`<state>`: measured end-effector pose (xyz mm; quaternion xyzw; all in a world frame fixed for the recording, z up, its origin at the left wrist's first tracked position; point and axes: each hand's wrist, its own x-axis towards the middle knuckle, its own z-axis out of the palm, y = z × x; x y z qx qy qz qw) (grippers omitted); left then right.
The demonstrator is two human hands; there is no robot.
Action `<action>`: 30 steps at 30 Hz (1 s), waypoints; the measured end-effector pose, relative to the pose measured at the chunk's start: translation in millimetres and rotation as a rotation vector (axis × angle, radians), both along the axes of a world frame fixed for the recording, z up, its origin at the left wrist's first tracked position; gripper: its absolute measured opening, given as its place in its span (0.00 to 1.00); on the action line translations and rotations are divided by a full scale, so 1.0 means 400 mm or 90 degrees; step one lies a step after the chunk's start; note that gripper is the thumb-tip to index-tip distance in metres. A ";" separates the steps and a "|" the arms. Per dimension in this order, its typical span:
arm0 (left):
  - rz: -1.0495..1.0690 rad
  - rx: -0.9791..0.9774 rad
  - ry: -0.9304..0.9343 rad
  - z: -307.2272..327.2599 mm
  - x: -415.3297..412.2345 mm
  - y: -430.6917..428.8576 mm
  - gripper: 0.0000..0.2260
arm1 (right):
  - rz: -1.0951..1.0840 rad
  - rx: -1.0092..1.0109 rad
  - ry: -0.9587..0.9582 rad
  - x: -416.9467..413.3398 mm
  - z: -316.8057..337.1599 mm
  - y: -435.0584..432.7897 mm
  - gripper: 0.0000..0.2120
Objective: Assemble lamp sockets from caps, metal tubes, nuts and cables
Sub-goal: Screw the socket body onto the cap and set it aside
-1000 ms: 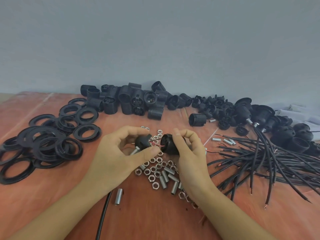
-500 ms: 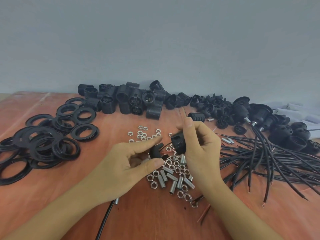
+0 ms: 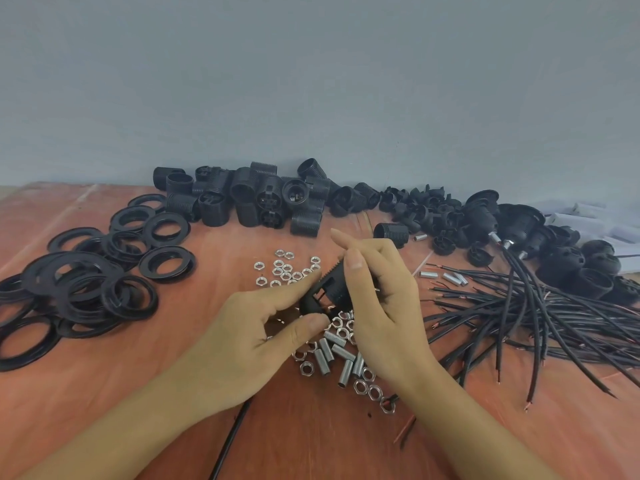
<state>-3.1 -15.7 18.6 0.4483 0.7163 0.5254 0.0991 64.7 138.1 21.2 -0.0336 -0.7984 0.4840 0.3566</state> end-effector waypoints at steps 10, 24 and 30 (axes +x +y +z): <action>-0.006 -0.029 0.136 -0.006 0.000 -0.004 0.25 | 0.050 -0.058 -0.053 0.001 0.008 -0.005 0.19; -0.018 0.081 -0.419 0.039 -0.005 -0.005 0.18 | 0.211 -0.317 -0.189 -0.008 0.022 0.027 0.17; -0.022 0.072 -0.437 0.036 -0.006 -0.003 0.19 | 0.171 -0.311 -0.234 -0.009 0.029 0.010 0.25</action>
